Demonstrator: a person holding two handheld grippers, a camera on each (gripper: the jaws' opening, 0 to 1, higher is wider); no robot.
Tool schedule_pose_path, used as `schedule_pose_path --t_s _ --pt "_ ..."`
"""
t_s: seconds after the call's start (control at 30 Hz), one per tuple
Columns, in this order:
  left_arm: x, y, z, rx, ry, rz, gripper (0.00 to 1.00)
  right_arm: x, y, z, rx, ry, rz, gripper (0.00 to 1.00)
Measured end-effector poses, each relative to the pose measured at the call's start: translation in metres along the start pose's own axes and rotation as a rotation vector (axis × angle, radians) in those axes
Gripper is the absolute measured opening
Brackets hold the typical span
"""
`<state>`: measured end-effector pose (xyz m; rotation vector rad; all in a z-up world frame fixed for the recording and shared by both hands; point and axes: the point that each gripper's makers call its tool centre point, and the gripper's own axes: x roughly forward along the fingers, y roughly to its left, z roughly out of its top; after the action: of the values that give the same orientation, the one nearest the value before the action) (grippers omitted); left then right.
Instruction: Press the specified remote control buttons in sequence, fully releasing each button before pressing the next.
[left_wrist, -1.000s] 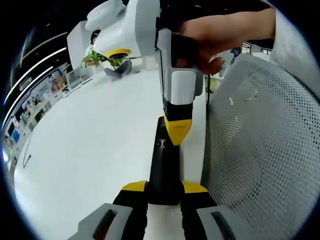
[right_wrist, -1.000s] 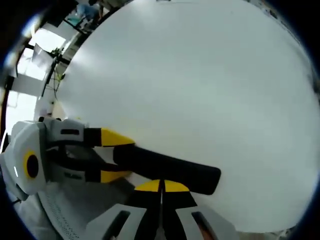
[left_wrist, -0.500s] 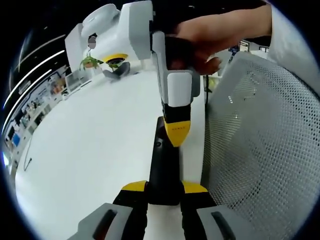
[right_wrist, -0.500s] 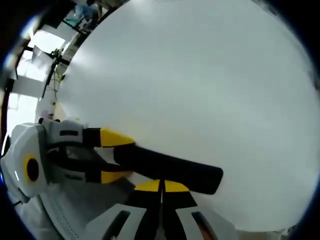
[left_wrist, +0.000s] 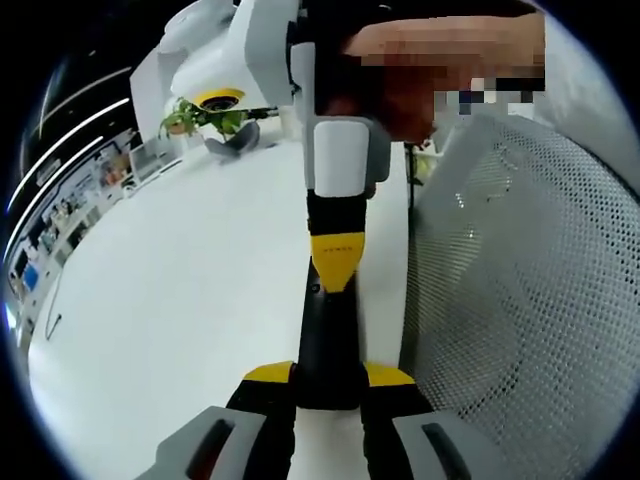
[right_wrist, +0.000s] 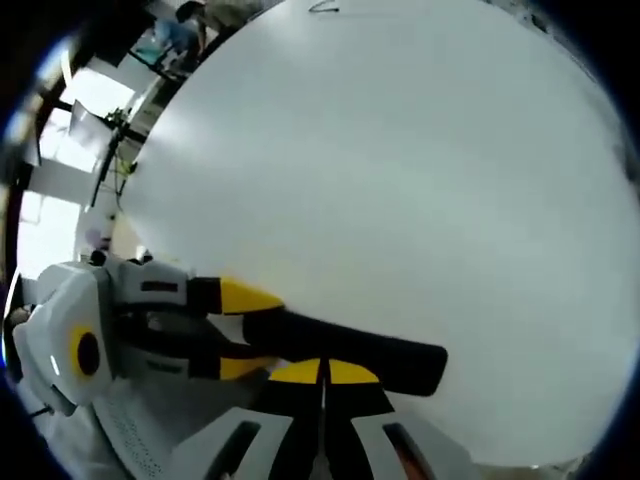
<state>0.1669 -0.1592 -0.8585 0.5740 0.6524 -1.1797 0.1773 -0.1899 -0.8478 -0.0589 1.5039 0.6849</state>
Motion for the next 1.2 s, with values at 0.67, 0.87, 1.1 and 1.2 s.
schedule_pose_path --t_s 0.67,0.87,1.1,1.2 --pt "0.0009 -0.0025 0.0005 -0.025 -0.013 -0.012 0.24 0.0070 -0.0005 -0.0020 0.012 0.019 -0.002 0.00" --pt "0.0011 -0.0024 0.0003 -0.027 -0.015 -0.013 0.24 0.0073 -0.0013 -0.0001 0.025 0.011 0.008 0.00" --pt "0.0008 -0.0019 -0.0005 -0.039 -0.014 -0.016 0.24 0.0079 -0.0017 -0.0005 0.021 -0.001 0.002 0.00" --pt "-0.0011 -0.0014 -0.0031 -0.050 -0.009 -0.022 0.24 0.0082 -0.0011 -0.0005 0.014 -0.008 -0.019 0.00"
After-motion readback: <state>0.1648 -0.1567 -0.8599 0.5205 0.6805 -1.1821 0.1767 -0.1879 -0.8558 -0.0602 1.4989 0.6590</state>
